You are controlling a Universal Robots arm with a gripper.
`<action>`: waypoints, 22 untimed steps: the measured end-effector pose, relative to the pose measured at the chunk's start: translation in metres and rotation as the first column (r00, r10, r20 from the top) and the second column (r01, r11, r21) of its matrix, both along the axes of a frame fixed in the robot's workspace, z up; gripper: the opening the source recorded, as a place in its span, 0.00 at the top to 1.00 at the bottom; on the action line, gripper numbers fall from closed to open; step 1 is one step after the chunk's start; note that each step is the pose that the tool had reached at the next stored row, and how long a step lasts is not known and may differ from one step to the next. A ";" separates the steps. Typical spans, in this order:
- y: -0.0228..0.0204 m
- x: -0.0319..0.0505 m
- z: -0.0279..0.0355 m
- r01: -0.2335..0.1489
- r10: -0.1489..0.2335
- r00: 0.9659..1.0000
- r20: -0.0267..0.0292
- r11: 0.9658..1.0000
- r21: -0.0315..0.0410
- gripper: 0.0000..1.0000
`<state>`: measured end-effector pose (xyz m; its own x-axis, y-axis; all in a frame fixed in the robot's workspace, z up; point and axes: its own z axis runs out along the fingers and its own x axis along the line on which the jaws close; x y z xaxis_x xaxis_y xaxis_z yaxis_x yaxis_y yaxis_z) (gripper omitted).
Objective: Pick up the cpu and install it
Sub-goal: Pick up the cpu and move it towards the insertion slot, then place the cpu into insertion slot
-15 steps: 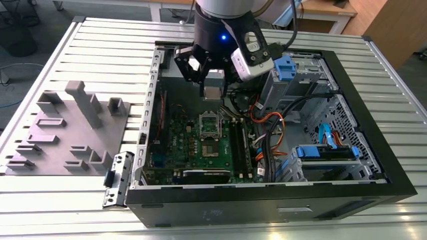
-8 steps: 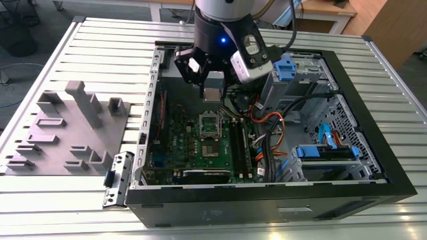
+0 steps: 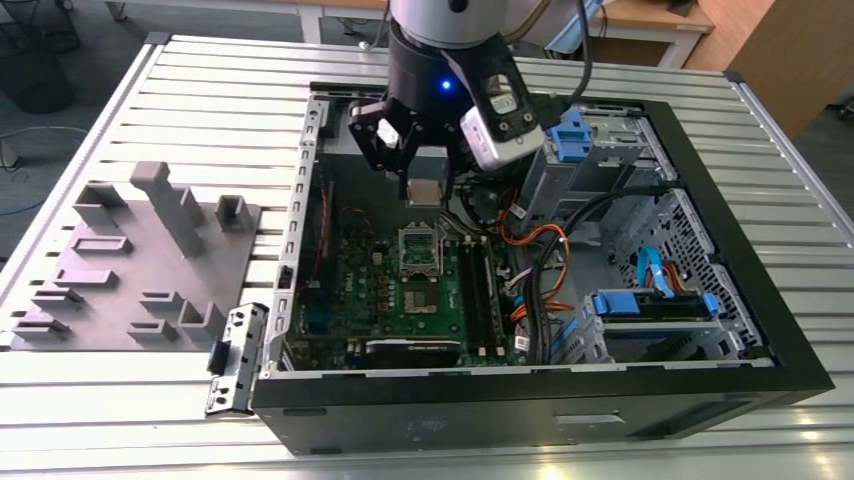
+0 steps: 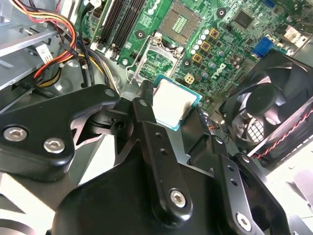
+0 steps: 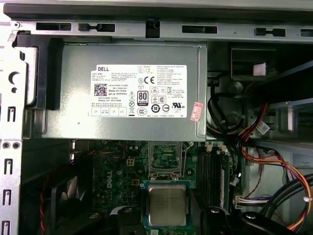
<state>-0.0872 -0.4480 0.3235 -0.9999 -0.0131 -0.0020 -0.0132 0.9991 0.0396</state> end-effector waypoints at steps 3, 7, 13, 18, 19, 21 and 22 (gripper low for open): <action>0.0000 0.0000 -0.0006 0.000 0.000 1.000 0.000 1.000 0.000 0.53; 0.0000 0.0000 -0.0013 0.000 0.000 1.000 0.000 1.000 0.000 0.53; -0.0012 -0.0002 -0.0030 0.000 0.000 1.000 0.000 1.000 0.000 0.53; -0.0028 -0.0004 -0.0044 0.000 0.000 1.000 0.000 1.000 0.000 0.53; -0.0030 -0.0005 -0.0049 0.000 0.000 1.000 0.000 1.000 0.000 0.53; -0.0031 -0.0006 -0.0060 0.000 0.000 1.000 0.000 1.000 0.000 0.53; -0.0032 -0.0007 -0.0066 0.000 0.000 1.000 0.000 1.000 0.000 0.53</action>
